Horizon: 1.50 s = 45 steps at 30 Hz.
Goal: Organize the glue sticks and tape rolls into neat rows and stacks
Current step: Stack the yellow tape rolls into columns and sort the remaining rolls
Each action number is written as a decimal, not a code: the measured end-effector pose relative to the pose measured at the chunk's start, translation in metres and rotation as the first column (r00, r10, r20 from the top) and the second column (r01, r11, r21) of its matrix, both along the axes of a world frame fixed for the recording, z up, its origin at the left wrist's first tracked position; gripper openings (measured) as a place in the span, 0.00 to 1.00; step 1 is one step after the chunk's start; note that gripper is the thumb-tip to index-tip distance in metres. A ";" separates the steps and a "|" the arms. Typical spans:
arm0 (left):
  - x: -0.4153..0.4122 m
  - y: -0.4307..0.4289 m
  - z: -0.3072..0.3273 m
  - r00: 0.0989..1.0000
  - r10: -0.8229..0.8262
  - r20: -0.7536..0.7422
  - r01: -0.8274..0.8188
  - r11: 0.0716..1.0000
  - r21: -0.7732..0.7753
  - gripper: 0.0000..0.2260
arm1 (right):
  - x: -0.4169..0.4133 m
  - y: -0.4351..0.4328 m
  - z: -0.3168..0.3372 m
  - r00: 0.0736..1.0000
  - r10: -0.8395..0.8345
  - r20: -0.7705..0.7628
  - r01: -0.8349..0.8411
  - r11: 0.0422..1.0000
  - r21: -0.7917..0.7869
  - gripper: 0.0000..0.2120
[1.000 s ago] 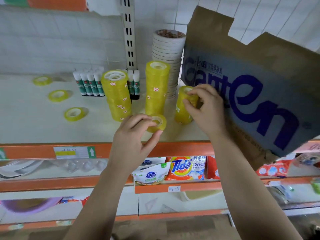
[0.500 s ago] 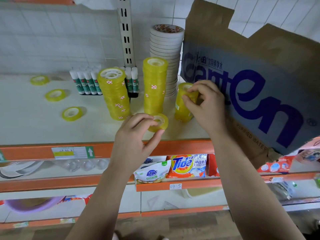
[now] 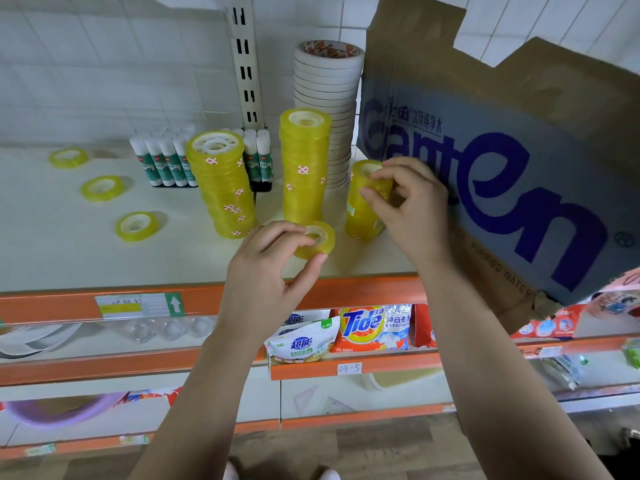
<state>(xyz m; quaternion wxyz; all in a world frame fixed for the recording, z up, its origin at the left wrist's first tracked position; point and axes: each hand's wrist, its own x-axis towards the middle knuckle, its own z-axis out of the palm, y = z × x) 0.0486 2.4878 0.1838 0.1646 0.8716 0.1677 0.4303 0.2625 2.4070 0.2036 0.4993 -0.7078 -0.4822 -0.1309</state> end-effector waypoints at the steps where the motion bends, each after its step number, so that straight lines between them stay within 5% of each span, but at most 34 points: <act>1: 0.000 0.000 0.000 1.000 0.000 0.000 0.000 1.000 0.001 0.11 | 0.000 -0.001 0.000 1.000 0.006 0.001 -0.006 1.000 -0.006 0.12; 14: 0.019 -0.007 0.013 0.998 -0.016 0.066 0.014 0.999 0.030 0.09 | -0.017 -0.030 -0.015 0.999 -0.046 -0.016 0.046 0.998 -0.045 0.18; 24: 0.067 -0.012 0.040 0.994 -0.051 0.096 0.044 0.996 0.072 0.07 | -0.025 -0.051 -0.037 0.997 -0.067 -0.047 0.052 0.960 -0.275 0.11; 31: 0.112 0.002 0.049 1.000 -0.015 0.018 0.012 0.989 0.147 0.09 | -0.023 -0.049 -0.044 0.992 -0.113 0.051 0.122 0.956 -0.267 0.05; 39: 0.120 0.007 0.039 0.999 -0.010 -0.037 0.012 0.997 0.070 0.16 | -0.022 -0.052 -0.047 0.991 -0.127 0.041 0.133 0.958 -0.252 0.05; 45: 0.116 0.005 0.040 0.999 -0.004 -0.044 0.005 1.000 0.027 0.11 | -0.022 -0.051 -0.048 0.990 -0.137 0.030 0.140 0.960 -0.244 0.06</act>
